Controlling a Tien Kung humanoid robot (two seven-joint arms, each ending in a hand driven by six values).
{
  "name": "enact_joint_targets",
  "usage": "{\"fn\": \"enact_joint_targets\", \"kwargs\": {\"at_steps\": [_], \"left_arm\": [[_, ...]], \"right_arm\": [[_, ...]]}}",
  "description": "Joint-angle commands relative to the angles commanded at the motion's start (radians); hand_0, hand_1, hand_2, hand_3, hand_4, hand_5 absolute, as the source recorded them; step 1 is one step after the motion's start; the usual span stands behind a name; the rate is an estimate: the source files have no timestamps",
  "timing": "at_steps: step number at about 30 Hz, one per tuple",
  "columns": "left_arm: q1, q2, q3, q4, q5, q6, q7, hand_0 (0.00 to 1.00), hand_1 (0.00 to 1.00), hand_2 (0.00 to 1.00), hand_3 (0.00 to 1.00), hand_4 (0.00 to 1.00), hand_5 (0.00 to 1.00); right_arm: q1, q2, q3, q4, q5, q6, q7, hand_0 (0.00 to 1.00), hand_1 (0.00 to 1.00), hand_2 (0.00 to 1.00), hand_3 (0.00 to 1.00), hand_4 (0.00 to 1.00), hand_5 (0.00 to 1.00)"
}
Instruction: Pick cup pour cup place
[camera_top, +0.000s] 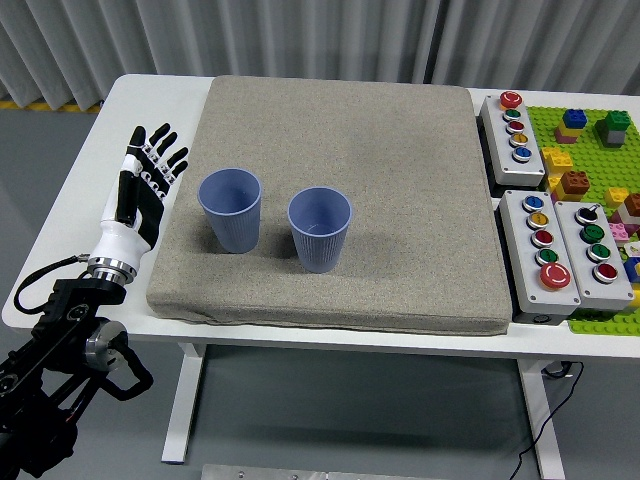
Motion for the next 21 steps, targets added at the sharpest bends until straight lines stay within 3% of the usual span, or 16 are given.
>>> {"fn": "enact_joint_targets", "kwargs": {"at_steps": [21], "left_arm": [[-0.003, 0.002, 0.0, -0.006, 0.0, 0.003, 0.003, 0.891, 0.877, 0.952, 0.924, 0.776, 0.998]], "right_arm": [[0.002, -0.001, 0.002, 0.001, -0.001, -0.003, -0.001, 0.64, 0.6, 0.508, 0.579, 0.002, 0.002]]}}
